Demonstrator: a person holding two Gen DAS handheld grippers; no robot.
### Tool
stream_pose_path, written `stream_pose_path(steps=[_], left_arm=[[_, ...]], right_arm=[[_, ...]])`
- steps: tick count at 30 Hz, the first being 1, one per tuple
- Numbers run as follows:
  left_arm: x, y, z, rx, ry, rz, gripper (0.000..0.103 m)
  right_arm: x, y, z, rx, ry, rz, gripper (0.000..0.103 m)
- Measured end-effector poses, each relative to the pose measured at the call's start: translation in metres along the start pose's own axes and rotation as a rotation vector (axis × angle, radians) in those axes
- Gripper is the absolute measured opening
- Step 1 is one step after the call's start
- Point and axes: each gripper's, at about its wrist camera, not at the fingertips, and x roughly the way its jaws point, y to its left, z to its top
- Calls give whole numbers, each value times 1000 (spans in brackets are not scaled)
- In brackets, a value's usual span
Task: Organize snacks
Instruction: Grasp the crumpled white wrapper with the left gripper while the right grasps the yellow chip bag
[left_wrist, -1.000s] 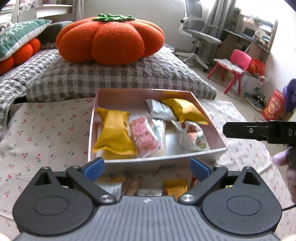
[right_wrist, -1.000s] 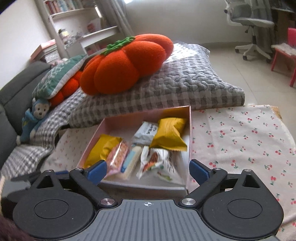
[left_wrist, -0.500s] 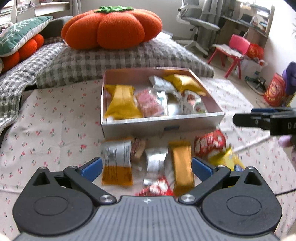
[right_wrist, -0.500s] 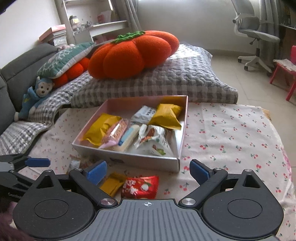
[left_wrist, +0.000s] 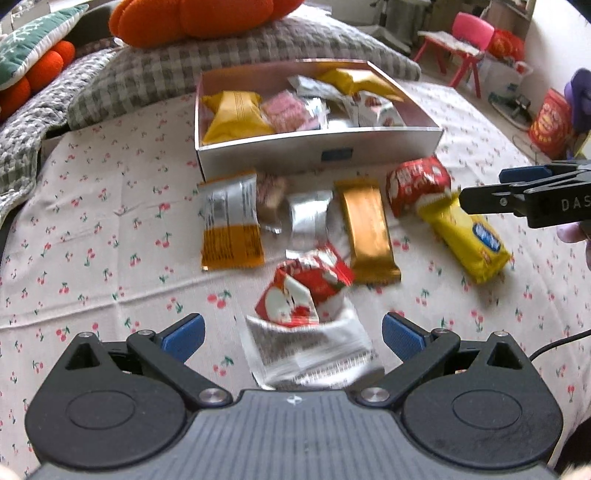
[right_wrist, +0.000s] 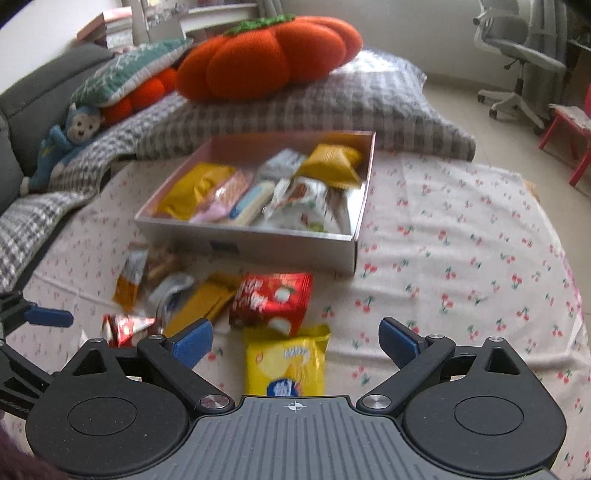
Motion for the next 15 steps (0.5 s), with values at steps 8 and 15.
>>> stream_pose_path(steps=[8,15], left_arm=[[3,-3,-4,-8,69,-13,102],[10,-8,-8,-7,124,-22,99]], right_arm=[[11,6,-10,4,93,1,98],[21,8,-16,-23,154,-40,98]])
